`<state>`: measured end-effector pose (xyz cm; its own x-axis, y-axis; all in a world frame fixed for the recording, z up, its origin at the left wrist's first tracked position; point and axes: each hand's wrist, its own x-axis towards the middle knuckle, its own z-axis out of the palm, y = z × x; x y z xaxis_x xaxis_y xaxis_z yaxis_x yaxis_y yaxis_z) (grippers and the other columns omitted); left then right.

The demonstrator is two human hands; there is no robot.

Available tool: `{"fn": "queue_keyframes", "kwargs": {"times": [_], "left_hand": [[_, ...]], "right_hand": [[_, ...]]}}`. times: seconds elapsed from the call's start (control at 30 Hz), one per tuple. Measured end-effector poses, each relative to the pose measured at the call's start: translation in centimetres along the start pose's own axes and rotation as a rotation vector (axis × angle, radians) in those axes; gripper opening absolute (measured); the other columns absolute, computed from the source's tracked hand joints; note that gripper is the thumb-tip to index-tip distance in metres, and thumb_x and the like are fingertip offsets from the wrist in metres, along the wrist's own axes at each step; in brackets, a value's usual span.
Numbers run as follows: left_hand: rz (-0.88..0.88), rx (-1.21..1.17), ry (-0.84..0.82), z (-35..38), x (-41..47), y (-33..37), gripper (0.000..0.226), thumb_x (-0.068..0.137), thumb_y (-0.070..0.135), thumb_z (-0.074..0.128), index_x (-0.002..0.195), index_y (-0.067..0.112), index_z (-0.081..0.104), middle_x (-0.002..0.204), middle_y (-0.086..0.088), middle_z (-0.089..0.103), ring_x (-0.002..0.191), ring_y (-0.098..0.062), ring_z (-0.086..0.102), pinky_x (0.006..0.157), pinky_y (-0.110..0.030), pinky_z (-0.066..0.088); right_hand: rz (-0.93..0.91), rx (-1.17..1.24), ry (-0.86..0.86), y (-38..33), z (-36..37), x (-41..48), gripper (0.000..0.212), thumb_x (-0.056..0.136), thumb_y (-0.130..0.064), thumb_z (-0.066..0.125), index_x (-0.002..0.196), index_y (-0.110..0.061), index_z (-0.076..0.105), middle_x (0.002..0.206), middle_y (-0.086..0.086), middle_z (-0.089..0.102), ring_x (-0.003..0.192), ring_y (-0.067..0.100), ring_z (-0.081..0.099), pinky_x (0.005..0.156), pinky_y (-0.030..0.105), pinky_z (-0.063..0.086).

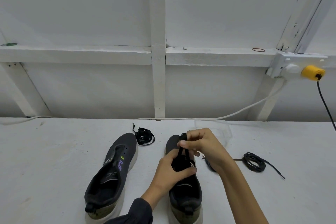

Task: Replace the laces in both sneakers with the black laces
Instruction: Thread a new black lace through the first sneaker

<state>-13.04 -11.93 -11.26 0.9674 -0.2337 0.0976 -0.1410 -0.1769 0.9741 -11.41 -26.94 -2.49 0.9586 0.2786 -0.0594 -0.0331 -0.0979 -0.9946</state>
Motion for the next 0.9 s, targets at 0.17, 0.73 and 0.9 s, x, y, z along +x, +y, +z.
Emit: {"fn": "queue_keyframes", "kwargs": {"times": [0.17,0.73,0.9], "left_hand": [[-0.014,-0.005,-0.014,0.1,0.0,-0.2,0.054,0.06,0.044,0.083,0.109,0.03,0.066,0.108,0.015,0.069,0.103,-0.003,0.063,0.092,-0.022,0.05],[0.048,-0.276,0.341,-0.4,-1.2,1.3,0.013,0.081,0.012,0.074,0.088,0.013,0.063,0.098,0.002,0.071,0.096,-0.014,0.066,0.084,-0.018,0.049],[0.11,-0.198,0.732,-3.6,-1.1,0.1,0.053,0.081,-0.026,0.044,0.105,0.021,0.053,0.115,0.007,0.06,0.115,-0.012,0.058,0.103,-0.028,0.044]], "right_hand": [[-0.047,0.234,0.088,-2.5,0.1,0.4,0.019,0.083,0.004,0.065,0.088,0.022,0.059,0.067,0.014,0.061,0.042,0.008,0.04,0.04,0.015,0.028],[-0.071,0.144,0.201,-1.9,-1.1,-0.4,0.02,0.081,-0.01,0.072,0.094,0.006,0.07,0.066,0.013,0.058,0.04,0.013,0.043,0.04,0.018,0.035],[0.168,-0.109,0.419,3.7,-3.6,-1.3,0.011,0.088,-0.003,0.065,0.097,0.001,0.059,0.053,0.011,0.06,0.034,0.021,0.047,0.036,0.021,0.03]]}}
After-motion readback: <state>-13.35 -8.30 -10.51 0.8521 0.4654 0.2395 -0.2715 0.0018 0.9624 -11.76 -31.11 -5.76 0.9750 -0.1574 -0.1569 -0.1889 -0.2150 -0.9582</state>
